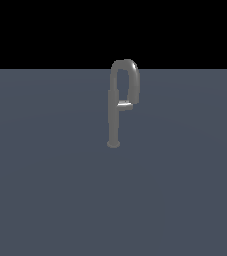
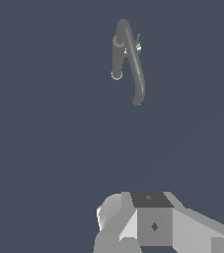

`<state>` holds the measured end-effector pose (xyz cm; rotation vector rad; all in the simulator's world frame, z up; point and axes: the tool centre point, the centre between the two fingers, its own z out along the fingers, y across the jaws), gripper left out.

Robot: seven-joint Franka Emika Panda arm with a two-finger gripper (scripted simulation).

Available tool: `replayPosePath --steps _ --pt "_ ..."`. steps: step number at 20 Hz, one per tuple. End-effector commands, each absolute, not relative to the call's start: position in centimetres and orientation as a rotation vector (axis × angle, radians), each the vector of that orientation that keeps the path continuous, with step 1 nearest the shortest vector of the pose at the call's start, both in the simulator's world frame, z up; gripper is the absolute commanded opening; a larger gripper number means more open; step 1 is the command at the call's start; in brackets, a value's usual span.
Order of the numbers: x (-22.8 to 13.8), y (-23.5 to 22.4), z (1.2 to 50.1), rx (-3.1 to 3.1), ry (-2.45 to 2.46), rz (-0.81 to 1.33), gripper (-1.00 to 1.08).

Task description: Turn on the faucet by rotating a designated handle.

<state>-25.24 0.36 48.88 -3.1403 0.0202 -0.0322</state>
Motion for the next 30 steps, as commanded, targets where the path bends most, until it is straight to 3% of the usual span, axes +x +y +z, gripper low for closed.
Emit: replayPosePath --steps 1,14,30 --pt "-25.2 0.4 48.9 -3.140 0.020 -0.032 -1.00" --pt "-23.1 0.6 48.8 -3.094 0.091 0.060 -1.00" --pt "-15.2 0.6 47.7 -2.888 0.333 0.379 -1.00"
